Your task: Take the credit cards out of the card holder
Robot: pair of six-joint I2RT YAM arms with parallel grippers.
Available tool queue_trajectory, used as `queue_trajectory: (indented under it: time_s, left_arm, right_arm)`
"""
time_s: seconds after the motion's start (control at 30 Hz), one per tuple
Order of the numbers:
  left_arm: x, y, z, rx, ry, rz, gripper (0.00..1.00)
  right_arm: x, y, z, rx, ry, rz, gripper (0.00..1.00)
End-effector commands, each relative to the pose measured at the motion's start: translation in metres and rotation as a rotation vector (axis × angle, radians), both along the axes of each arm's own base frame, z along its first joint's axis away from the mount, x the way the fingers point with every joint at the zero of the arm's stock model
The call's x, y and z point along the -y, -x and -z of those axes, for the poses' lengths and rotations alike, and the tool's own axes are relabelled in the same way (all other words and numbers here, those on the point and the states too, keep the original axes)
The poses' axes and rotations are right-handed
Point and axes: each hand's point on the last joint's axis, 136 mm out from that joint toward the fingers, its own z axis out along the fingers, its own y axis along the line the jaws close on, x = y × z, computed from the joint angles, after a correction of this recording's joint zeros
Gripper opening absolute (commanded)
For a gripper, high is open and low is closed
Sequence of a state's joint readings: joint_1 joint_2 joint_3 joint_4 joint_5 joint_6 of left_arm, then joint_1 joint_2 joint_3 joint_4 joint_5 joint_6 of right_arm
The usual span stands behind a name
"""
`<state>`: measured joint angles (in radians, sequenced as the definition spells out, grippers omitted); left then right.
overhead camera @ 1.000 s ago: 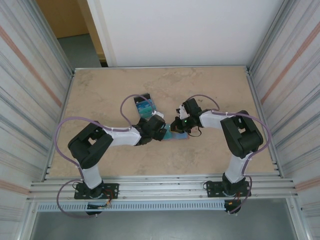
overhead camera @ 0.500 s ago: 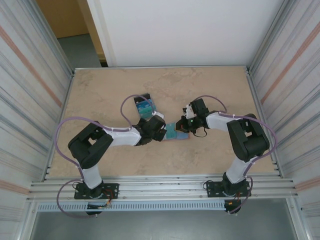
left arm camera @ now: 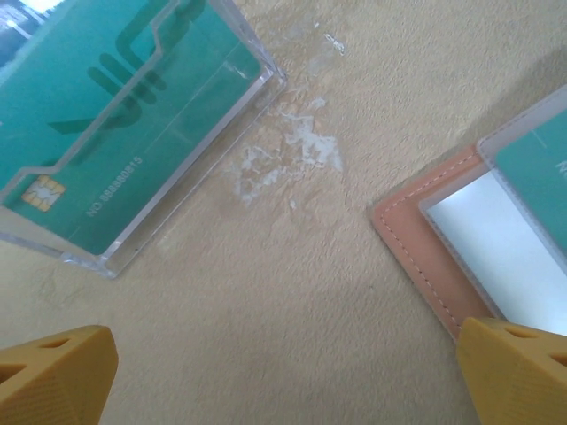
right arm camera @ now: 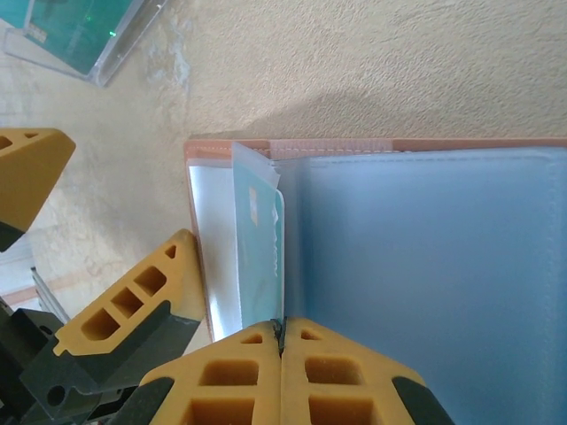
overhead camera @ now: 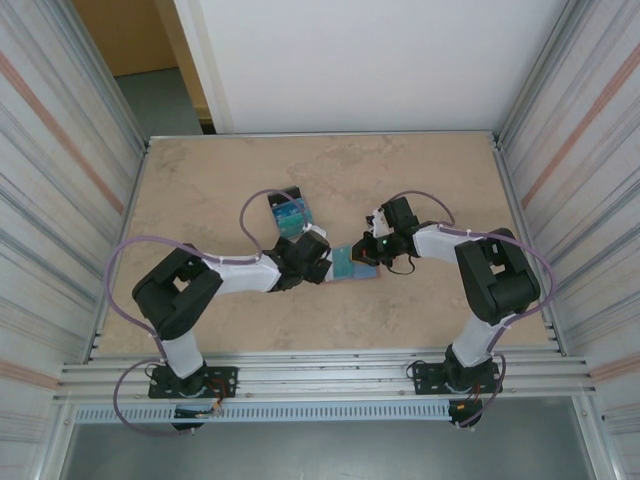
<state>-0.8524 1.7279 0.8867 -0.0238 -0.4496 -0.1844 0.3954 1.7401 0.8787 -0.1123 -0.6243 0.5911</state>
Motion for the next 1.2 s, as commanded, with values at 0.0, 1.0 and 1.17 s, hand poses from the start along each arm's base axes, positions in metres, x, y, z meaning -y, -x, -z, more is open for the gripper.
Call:
queue_trajectory:
  time_s: [0.0,1.0,1.17]
  left_arm:
    - [0.000,0.002,-0.022,0.032,0.015,0.010,0.99]
    - [0.013,0.002,0.018,-0.060,-0.056,0.068,0.99]
    - [0.011,0.003,0.021,-0.066,-0.073,0.069,0.99]
  right_arm:
    - [-0.007,0.008,0.007,-0.022,-0.009,-0.045,0.01]
    - [-0.015,0.004,-0.002,-0.029,-0.139,-0.041,0.07]
    - [-0.012,0.003,-0.006,-0.019,-0.154,-0.032,0.05]
